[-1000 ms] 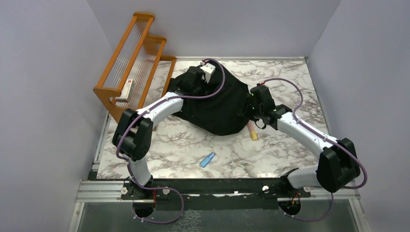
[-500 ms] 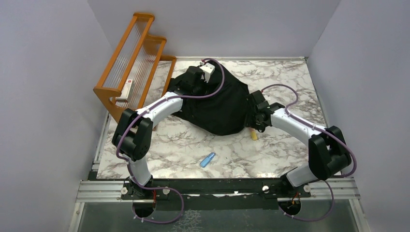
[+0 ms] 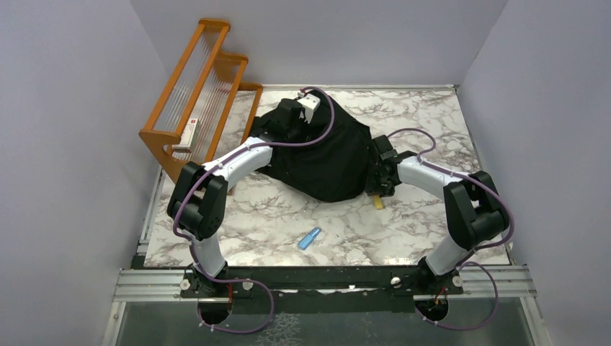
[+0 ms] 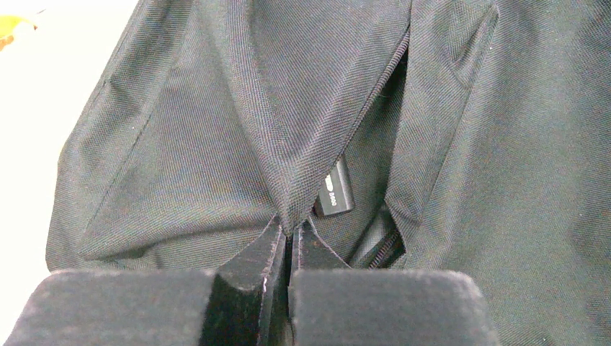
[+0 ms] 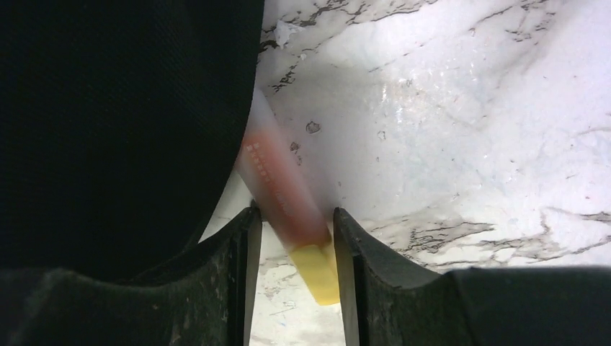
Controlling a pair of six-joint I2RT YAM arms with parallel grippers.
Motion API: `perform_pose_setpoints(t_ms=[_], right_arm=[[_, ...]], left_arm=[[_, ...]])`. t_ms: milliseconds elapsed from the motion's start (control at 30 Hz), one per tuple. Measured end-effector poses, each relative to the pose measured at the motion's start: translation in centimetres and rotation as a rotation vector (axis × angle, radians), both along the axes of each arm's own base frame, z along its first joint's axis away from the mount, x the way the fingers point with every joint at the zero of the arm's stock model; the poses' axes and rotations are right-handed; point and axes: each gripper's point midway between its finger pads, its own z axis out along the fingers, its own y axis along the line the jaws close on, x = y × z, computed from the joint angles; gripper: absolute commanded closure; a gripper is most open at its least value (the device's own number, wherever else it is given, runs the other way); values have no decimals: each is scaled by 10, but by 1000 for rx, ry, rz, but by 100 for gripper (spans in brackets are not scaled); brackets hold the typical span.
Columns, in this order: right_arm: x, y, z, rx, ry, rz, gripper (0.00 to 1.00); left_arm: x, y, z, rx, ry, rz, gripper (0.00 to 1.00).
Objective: Pack the student bag
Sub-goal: Pick up the stationery from the center of the board.
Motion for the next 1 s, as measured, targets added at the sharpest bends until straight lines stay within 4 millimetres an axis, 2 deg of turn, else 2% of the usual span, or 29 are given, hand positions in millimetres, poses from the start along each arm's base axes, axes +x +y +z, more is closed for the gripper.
perform_pose_setpoints(t_ms=[133, 367, 467, 567, 700, 767, 867, 1000], right_arm=[[1, -2, 0, -13, -5, -2, 80], [2, -15, 9, -38, -64, -79, 93], [6, -23, 33, -39, -160, -117, 97], [15, -22, 74, 19, -310, -124, 99], [35, 6, 136, 201, -533, -11, 99], [39, 27, 156, 298, -586, 73, 99], [47, 62, 174, 432, -585, 200, 99], [56, 104, 177, 588, -513, 328, 99]], left_arm=[[0, 0, 0, 0, 0, 1, 100], [0, 0, 0, -1, 0, -1, 100], [1, 2, 0, -2, 1, 2, 100], [1, 1, 0, -4, 2, -1, 100], [1, 1, 0, -7, 4, -4, 100], [1, 1, 0, -8, 5, -6, 100], [0, 0, 0, -10, 5, -9, 100], [0, 0, 0, -11, 6, -10, 100]])
